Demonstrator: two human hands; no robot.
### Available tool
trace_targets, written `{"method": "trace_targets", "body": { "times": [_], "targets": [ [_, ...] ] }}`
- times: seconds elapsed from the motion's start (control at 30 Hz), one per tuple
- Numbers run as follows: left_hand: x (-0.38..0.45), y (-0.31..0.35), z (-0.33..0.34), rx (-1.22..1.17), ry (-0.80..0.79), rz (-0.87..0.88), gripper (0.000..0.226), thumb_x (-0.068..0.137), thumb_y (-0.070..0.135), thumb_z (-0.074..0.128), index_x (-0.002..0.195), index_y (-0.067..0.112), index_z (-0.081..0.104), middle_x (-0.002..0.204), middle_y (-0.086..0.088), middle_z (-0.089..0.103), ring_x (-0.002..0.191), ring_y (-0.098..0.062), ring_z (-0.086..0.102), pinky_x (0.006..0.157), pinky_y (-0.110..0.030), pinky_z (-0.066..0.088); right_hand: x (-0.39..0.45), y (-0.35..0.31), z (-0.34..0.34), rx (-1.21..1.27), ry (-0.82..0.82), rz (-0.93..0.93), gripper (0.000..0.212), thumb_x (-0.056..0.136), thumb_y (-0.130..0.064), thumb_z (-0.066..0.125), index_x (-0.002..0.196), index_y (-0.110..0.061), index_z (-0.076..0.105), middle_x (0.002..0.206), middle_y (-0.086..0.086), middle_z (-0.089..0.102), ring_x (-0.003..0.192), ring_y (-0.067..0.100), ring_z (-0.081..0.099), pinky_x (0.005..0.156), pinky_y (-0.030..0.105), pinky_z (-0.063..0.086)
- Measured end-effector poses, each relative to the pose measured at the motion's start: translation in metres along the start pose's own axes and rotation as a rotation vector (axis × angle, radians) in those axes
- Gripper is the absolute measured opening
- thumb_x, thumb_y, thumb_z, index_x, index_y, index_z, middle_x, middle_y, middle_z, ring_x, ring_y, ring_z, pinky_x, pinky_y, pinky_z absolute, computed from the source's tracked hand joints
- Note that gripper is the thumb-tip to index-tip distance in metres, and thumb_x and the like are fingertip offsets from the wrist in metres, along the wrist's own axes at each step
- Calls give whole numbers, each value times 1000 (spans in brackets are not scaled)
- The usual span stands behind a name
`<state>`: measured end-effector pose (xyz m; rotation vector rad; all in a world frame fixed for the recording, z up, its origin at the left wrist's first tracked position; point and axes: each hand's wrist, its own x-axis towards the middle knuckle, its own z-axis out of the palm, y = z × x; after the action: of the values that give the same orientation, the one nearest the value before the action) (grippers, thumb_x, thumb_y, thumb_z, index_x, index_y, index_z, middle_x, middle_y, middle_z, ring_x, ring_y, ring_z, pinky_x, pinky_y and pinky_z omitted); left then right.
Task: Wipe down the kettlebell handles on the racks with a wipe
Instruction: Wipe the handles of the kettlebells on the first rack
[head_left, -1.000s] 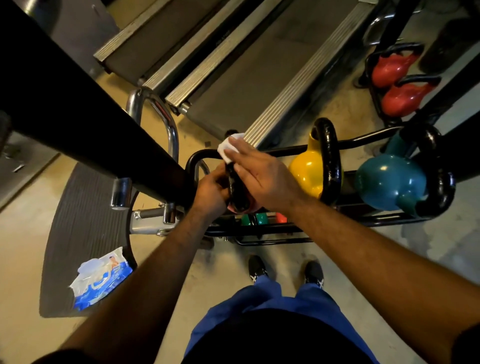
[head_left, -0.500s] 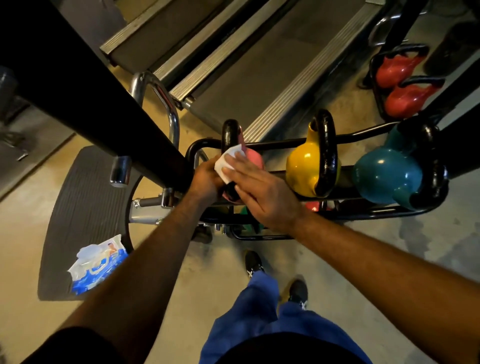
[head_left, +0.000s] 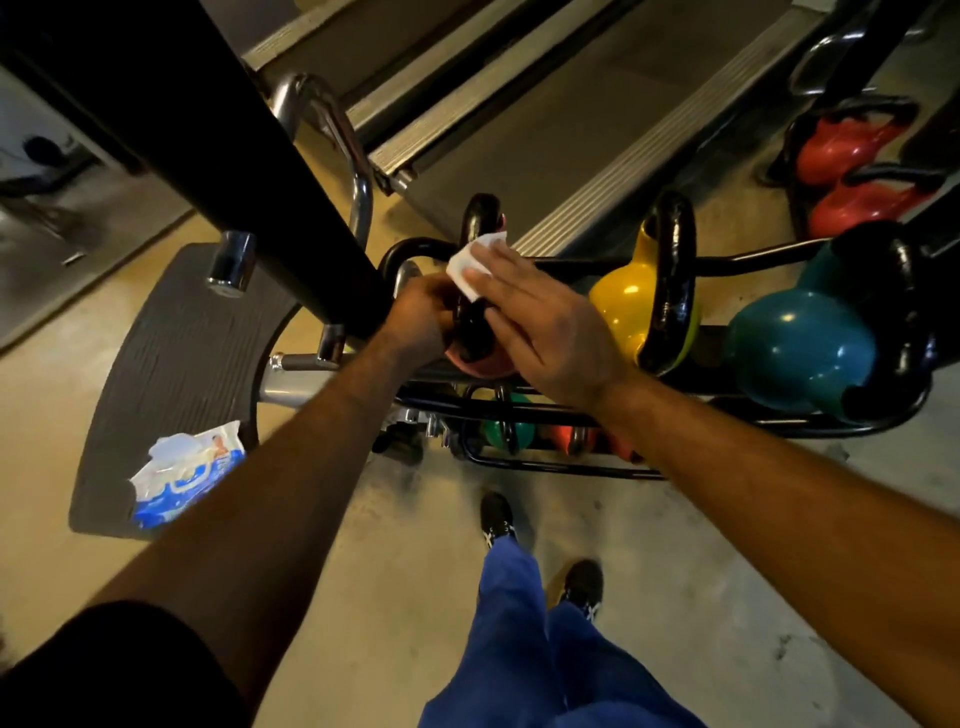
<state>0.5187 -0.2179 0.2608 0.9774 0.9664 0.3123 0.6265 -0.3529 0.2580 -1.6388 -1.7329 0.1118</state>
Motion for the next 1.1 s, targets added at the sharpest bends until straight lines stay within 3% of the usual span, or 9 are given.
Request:
{"method": "trace_targets", "body": {
  "times": [0.17, 0.3, 0.4, 0.47, 0.6, 0.67, 0.77, 0.93, 1.1],
  "targets": [
    [-5, 1, 0, -48, -101, -79, 51, 95, 19, 38, 60, 5, 71, 60, -5, 67, 54, -13, 66, 52, -19, 53, -27, -6, 5, -80, -156, -212, 45, 103, -14, 47, 146, -1, 48, 156, 17, 40, 151, 30, 29, 118, 49, 34],
    [-2, -1, -2, -25, -10, 17, 24, 93, 10, 40, 85, 8, 63, 70, -1, 65, 64, -10, 65, 62, -21, 53, -1, 3, -5, -81, -86, -80, 51, 98, -10, 49, 148, -3, 46, 157, 16, 40, 150, 28, 30, 118, 49, 33],
    [-6, -2, -4, -50, -36, -8, 22, 86, 20, 46, 91, 3, 60, 76, -8, 66, 71, -16, 66, 66, -25, 54, -16, -1, -2, -106, -169, -197, 52, 97, -9, 49, 148, 1, 44, 157, 18, 38, 151, 30, 28, 121, 48, 30],
    [-12, 0, -3, -30, -44, -47, 27, 97, 19, 39, 89, 2, 59, 72, -7, 67, 66, -16, 67, 61, -23, 55, -26, 1, -5, -143, -240, -284, 51, 98, -11, 50, 147, 1, 45, 157, 19, 37, 151, 31, 27, 121, 47, 28],
    [-17, -3, -5, 145, -175, 37, 12, 98, 12, 47, 105, 8, 55, 79, 7, 70, 69, 1, 68, 64, -15, 52, -11, 9, -12, -196, -200, -247, 55, 99, -16, 53, 150, -2, 41, 159, 19, 34, 152, 30, 26, 120, 50, 29],
    [-15, -7, -12, 250, -199, 127, 16, 90, 7, 57, 106, 7, 56, 80, 9, 71, 75, 3, 68, 68, -13, 51, -19, 8, -9, -221, -235, -289, 55, 99, -18, 52, 150, -1, 40, 160, 19, 33, 152, 31, 24, 122, 50, 27],
    [-11, -6, -12, 338, -165, 179, 19, 98, -5, 45, 111, 4, 55, 87, 6, 65, 69, 9, 65, 68, -12, 49, -35, 7, -2, -358, -359, -418, 56, 98, -21, 51, 150, -2, 41, 159, 18, 34, 152, 31, 25, 122, 49, 27],
    [-10, 0, -7, 39, -224, -5, 33, 103, 16, 30, 88, 9, 58, 62, 3, 67, 58, -7, 65, 57, -18, 52, -20, 6, -6, -514, -308, -439, 58, 95, -22, 50, 149, -2, 42, 158, 18, 35, 151, 32, 27, 123, 50, 24],
    [-4, -15, -16, 301, -156, 223, 28, 101, 2, 36, 107, 13, 61, 84, 9, 62, 77, -2, 61, 80, -21, 50, -34, 9, -1, -640, -402, -547, 60, 98, -23, 48, 151, 0, 34, 160, 19, 30, 152, 33, 22, 124, 49, 20]
  ]
}}
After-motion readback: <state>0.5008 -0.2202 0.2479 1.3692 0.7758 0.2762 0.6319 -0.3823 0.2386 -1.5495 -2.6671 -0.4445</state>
